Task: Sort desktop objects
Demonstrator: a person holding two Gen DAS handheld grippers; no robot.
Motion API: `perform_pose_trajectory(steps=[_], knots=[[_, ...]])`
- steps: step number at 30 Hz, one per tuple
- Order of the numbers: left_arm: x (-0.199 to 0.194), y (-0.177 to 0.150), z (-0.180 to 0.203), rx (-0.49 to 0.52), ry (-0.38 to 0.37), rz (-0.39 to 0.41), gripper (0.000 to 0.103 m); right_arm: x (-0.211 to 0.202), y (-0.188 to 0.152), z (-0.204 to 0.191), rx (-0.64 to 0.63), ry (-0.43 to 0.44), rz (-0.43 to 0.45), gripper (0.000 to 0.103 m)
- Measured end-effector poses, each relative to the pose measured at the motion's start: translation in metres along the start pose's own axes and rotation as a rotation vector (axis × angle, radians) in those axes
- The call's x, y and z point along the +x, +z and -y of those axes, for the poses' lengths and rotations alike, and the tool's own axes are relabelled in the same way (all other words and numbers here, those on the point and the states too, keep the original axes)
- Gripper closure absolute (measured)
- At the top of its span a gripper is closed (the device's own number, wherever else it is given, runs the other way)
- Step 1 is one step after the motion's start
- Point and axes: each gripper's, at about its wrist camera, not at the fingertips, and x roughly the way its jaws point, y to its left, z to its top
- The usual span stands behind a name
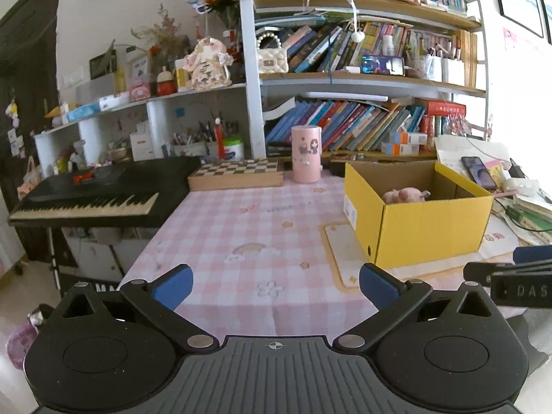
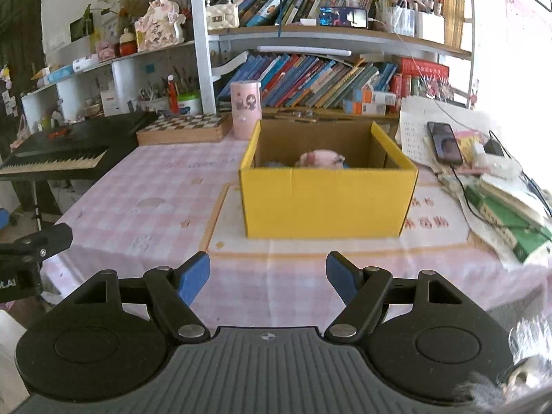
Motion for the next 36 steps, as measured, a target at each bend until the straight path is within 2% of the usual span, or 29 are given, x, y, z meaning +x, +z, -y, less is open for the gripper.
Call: perform_pose_trajectory(steps=[10,12,21,30,36], knots=[[-0.023,-0.028,-0.015,-0.046,0.012,-0.041,0.0,-0.023,-0.036,-0.033,-0.023,0.009,-0.035,0.03],[-0.024,-0.03,-0.016,-0.041,0.013,-0.049,0.0,-0.026,-0.039,-0.037,-0.03,0.01,-0.038,0.027],[-0.029,-0.035,-0.01,0.01,-0.005,-0.053,0.0,-0.032,-0.049,-0.03,0.042,-0.045,-0.047,0.014],[-0.028,-0.036,-0.001,0.068,0.003,-0.059,0.0,-0.033,-0.051,-0.027,0.064,-0.046,-0.062,0.006],[-0.025,-0.036,0.0,0.073,0.002,-0.073,0.0,-0.031,-0.053,-0.028,0.065,-0.042,-0.081,0.005]])
